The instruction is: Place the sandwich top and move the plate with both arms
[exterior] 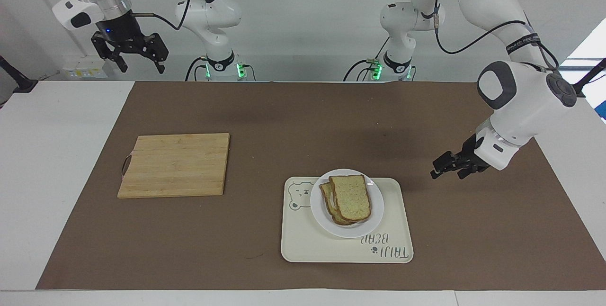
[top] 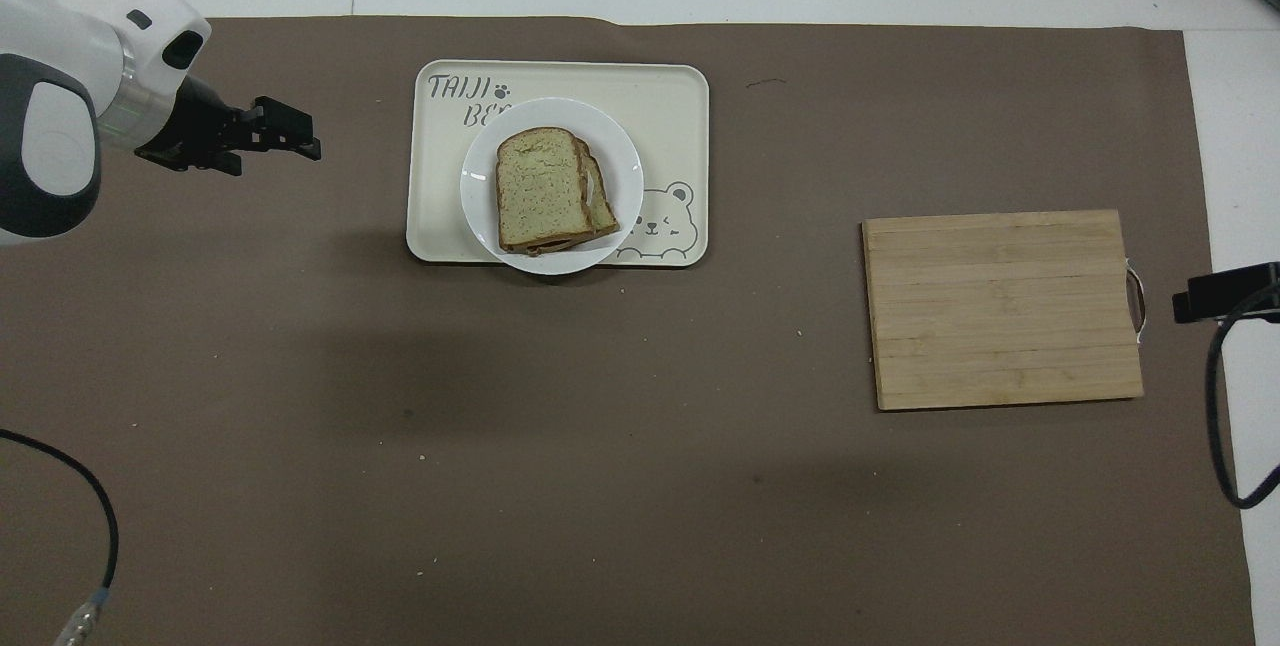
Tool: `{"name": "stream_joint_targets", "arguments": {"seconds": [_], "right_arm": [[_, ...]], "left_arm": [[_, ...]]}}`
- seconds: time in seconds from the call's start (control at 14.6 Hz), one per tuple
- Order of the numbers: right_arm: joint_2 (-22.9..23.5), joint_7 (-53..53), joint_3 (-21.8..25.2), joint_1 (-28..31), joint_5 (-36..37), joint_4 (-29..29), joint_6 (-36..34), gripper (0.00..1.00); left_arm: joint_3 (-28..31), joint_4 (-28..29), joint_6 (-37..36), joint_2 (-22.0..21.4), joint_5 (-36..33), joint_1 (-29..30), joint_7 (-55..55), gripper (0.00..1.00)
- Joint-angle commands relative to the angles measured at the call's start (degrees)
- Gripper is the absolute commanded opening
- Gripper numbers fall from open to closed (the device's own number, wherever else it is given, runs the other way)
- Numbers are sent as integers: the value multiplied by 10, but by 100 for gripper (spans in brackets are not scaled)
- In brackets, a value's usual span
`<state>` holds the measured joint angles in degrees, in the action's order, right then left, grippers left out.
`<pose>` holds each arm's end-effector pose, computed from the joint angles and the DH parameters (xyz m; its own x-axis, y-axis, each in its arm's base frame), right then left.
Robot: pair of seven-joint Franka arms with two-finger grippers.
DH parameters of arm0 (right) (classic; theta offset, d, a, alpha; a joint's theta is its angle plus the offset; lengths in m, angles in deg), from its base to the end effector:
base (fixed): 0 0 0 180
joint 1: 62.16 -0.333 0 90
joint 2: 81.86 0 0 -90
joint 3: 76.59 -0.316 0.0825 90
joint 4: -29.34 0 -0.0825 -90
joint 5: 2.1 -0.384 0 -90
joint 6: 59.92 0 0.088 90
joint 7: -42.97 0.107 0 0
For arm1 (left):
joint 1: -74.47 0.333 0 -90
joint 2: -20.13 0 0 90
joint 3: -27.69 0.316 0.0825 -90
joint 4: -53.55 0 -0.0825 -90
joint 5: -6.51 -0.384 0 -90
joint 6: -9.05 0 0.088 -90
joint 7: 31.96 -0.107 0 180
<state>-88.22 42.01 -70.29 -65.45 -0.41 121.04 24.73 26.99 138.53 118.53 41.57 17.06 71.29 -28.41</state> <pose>0.5089 -0.0338 0.6612 0.9992 -0.0377 -0.0130 -0.0375 -0.9992 0.0170 0.6755 -0.0578 0.4666 0.9978 0.0554 0.0365 0.0479 -0.9820 0.1826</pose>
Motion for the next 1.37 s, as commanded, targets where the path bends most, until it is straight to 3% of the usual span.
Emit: {"name": "stream_joint_targets", "arguments": {"seconds": [0.0,0.48,0.96,1.31], "right_arm": [[-1,3,-4,6,-4,1,6,100],[-1,3,-4,6,-4,1,6,100],[-1,3,-4,6,-4,1,6,100],[-1,3,-4,6,-4,1,6,100]], "left_arm": [[8,5,-34,-38,-57,-16,40,100],[6,5,-178,-147,-109,-8,-3,100],[8,11,-269,-211,-127,-7,-17,100],[9,49,-266,-236,-134,-6,-21,100]]}}
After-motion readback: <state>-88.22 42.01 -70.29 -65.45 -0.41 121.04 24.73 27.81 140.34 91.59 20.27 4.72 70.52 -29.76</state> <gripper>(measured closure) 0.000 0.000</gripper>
